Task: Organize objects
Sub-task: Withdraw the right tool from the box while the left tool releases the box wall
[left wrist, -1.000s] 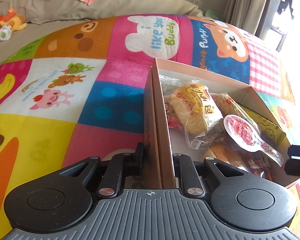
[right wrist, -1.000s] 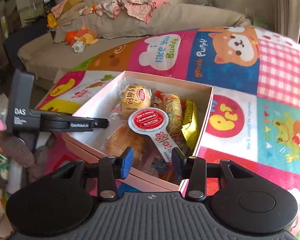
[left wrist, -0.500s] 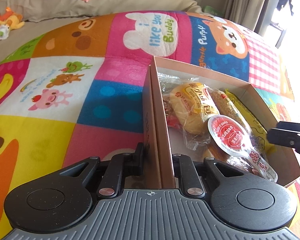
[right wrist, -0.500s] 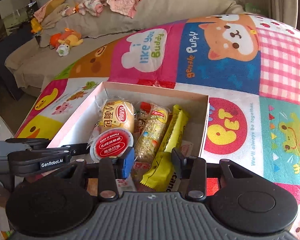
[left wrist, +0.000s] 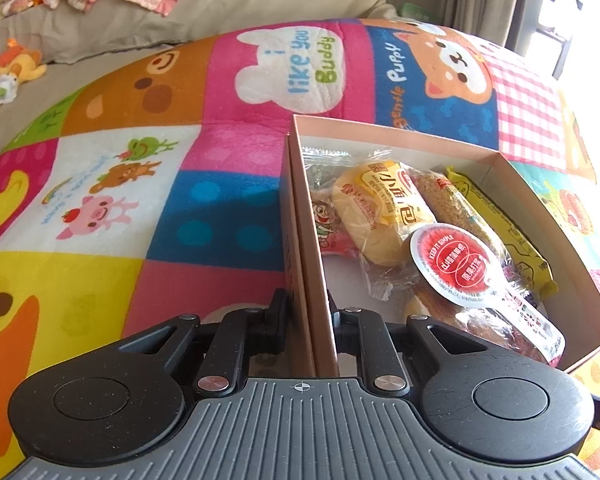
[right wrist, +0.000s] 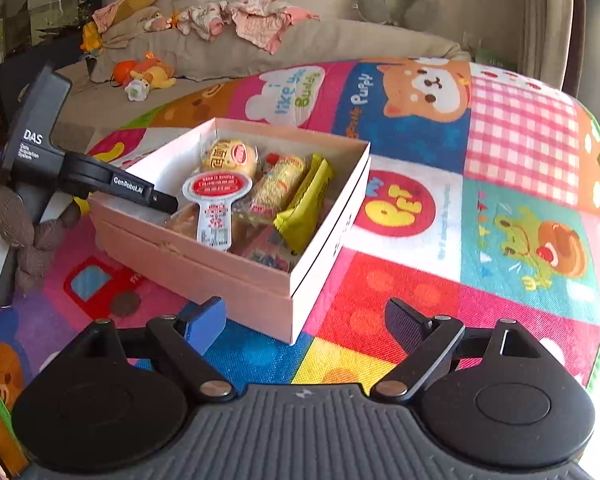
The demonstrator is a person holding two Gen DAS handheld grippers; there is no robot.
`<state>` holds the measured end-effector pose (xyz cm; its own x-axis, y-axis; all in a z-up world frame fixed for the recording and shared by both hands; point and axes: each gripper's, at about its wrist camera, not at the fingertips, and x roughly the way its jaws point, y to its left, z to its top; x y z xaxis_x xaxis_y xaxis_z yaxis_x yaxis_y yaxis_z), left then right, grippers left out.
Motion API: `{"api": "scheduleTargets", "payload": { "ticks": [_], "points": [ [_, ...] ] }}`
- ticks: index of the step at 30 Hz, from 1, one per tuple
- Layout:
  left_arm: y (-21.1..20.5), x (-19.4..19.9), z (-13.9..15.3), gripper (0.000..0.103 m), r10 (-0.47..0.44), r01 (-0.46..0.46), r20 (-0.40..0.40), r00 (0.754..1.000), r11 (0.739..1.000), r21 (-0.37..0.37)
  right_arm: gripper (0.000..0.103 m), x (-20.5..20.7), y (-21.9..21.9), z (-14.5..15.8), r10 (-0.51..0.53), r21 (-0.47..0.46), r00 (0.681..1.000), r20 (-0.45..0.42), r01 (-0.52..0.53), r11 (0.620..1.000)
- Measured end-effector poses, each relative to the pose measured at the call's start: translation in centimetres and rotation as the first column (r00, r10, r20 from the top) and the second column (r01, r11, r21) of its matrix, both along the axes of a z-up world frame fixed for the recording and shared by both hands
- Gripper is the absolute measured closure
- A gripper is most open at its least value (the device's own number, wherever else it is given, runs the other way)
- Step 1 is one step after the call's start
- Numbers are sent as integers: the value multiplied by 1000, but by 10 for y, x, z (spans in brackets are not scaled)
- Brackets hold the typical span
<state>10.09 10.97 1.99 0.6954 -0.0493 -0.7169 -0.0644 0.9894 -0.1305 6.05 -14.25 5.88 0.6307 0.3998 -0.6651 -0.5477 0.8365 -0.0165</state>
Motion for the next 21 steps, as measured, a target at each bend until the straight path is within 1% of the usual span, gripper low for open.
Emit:
{"api": "scheduleTargets", "payload": {
  "ticks": [1,2,3,4,5,6,7,8,9,10,11,13,14,15,16,18,21],
  "points": [
    [-8,7,1,85,-28,28,-3,1000,999,16,22,1,2,-7,-9,0,1000,-5,9,1000],
    [-16,16,1,85,-57,57,-4,998,998,25,32,5,4,-11,-19,-5,1000,0,19,1000],
    [-24,29,1,82,-87,87,-7,996,996,22,35,9,6,-14,-30,-12,1000,5,30,999],
    [-32,44,1,83,-105,105,-2,994,994,25,35,16,6,-16,-37,-1,999,-3,37,999],
    [-40,57,1,85,-115,115,10,993,992,50,35,24,4,-17,-64,13,998,-9,64,998],
    [-47,71,2,78,-119,117,25,993,989,96,33,31,3,-17,-102,17,995,-8,102,995],
    [-55,87,1,71,-98,91,32,995,980,179,33,38,0,-17,-146,11,989,2,146,989],
    [-58,98,0,50,-62,51,38,997,970,238,33,45,-3,-17,-177,15,984,22,177,984],
    [-57,106,-2,39,-23,10,45,999,966,259,33,51,-5,-16,-201,17,979,43,200,980],
    [-54,111,-4,39,9,-19,42,999,969,246,32,58,-8,-16,-231,10,971,64,230,973],
    [-48,113,-5,41,34,-39,28,999,977,210,32,62,-9,-16,-253,3,964,78,253,967],
    [-40,104,-2,43,51,-56,36,998,990,132,27,68,-14,-18,-292,-8,950,110,295,955],
    [-37,95,2,43,51,-57,57,997,992,113,22,68,-16,-19,-308,-12,943,121,312,950],
    [-37,83,7,43,51,-60,86,995,992,110,19,67,-18,-20,-321,-15,938,130,325,945],
    [-37,70,13,43,47,-61,117,992,991,118,16,65,-20,-21,-325,-16,936,130,330,944],
    [-41,38,23,43,28,-55,179,984,988,148,1,55,-26,-22,-325,4,940,107,327,945],
    [-52,-26,40,43,-12,-44,293,956,982,182,0,31,-33,-19,-316,40,946,69,313,949]
  ]
}}
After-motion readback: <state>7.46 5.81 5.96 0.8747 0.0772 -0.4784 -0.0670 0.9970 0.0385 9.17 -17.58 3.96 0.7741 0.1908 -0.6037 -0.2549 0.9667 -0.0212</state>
